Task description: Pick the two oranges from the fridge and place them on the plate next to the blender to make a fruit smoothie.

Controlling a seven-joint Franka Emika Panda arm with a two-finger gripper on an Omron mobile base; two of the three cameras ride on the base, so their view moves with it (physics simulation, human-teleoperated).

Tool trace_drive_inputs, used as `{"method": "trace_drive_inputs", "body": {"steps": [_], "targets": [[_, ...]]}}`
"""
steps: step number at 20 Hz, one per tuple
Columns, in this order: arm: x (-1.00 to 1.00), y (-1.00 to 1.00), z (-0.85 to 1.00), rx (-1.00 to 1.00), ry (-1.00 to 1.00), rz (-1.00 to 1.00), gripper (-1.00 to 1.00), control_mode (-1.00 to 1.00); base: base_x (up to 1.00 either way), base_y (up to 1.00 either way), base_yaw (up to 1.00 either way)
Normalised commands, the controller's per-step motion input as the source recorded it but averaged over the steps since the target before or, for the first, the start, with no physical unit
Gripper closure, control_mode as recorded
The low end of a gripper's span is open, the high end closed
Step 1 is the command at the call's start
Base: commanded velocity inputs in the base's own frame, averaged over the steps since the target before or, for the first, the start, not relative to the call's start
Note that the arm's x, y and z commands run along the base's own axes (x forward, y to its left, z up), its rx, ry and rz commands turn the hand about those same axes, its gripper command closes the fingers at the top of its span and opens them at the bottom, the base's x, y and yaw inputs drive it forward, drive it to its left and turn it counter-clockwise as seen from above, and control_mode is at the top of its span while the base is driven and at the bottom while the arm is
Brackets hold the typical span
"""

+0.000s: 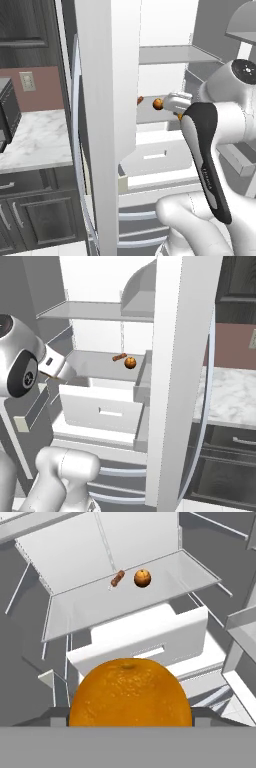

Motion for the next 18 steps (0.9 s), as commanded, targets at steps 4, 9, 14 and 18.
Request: {"method": "trace_drive_inputs", "body": {"steps": [4, 9, 14, 18], "targets": [[-0.22, 0.00, 0.00, 0.00, 0.00, 0.00, 1.00, 1.00, -0.15, 0.00, 0.00], [0.00, 0.00, 0.00, 0.00, 0.00, 0.00, 1.00, 1.00, -0.80, 0.00, 0.14], [0.00, 0.00, 0.00, 0.00, 0.00, 0.00, 1.00, 1.00, -0.83, 0.03, 0.39], [0.00, 0.00, 0.00, 0.00, 0.00, 0.00, 1.00, 1.00, -0.82, 0.05, 0.52]]}}
